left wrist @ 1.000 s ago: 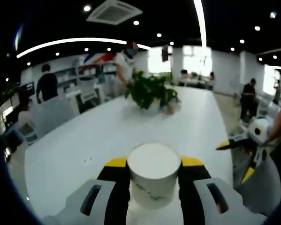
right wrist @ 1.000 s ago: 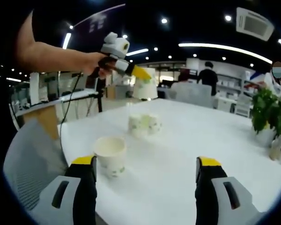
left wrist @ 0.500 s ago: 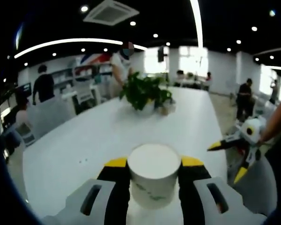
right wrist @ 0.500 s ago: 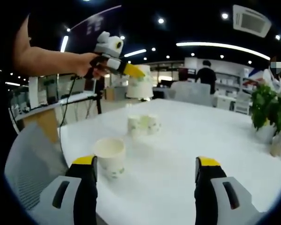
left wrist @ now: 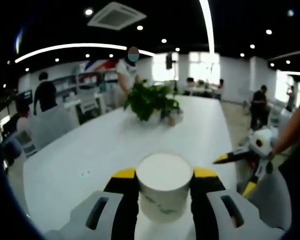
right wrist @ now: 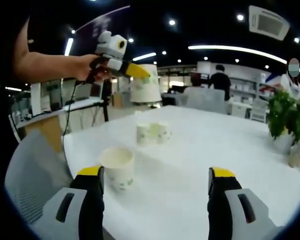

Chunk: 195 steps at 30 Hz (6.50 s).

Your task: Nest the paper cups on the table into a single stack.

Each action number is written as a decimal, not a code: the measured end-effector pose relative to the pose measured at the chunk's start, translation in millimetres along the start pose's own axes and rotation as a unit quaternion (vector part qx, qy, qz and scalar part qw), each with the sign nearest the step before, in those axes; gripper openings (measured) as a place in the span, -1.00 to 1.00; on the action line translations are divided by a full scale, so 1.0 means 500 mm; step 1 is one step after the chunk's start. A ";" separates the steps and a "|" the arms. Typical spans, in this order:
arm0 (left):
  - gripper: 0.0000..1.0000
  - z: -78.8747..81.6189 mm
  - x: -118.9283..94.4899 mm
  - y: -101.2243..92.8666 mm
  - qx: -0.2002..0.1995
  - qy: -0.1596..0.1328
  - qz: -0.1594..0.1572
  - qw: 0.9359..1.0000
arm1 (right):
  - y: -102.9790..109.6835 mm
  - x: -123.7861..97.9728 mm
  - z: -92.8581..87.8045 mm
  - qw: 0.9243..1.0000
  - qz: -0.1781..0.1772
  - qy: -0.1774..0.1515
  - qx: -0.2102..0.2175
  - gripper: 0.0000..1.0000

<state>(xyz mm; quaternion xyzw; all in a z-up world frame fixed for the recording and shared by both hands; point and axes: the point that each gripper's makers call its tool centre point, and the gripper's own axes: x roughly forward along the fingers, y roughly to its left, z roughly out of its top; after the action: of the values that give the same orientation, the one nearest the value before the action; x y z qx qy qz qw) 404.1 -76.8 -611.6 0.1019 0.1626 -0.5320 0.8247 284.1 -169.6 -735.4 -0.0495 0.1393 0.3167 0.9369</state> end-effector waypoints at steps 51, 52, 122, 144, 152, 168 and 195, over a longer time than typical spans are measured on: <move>-0.23 0.013 -0.058 -0.158 0.013 -0.055 -0.051 0.997 | 0.007 0.002 0.006 1.000 0.006 -0.002 -0.005 0.64; -0.23 0.013 -0.059 -0.160 0.013 -0.057 -0.052 0.997 | 0.005 0.000 0.010 1.000 0.006 -0.005 -0.008 0.62; -0.22 0.050 -0.179 -0.220 -0.025 -0.167 -0.141 0.975 | 0.180 -0.039 0.355 0.918 0.371 -0.099 0.098 -0.38; -0.23 0.040 -0.196 -0.233 0.013 -0.164 -0.149 0.975 | 0.216 -0.078 0.408 0.881 0.439 -0.094 0.146 -1.00; -0.02 0.047 -0.187 -0.231 0.006 -0.155 -0.137 0.978 | 0.209 -0.083 0.422 0.885 0.430 -0.097 0.148 -1.00; 0.98 0.023 -0.180 -0.179 -0.018 -0.129 -0.049 0.990 | 0.197 -0.081 0.434 0.906 0.408 -0.071 0.093 -1.00; 0.98 -0.203 -0.236 -0.119 -0.039 -0.077 0.152 0.985 | 0.157 -0.072 0.432 0.933 0.325 0.096 -0.123 -1.00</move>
<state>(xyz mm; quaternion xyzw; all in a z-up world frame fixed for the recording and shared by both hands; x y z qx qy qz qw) 288.6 32.8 -661.2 0.0514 0.1017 -0.4000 0.9094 258.7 -88.9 -518.6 -0.1464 0.1966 0.6125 0.7515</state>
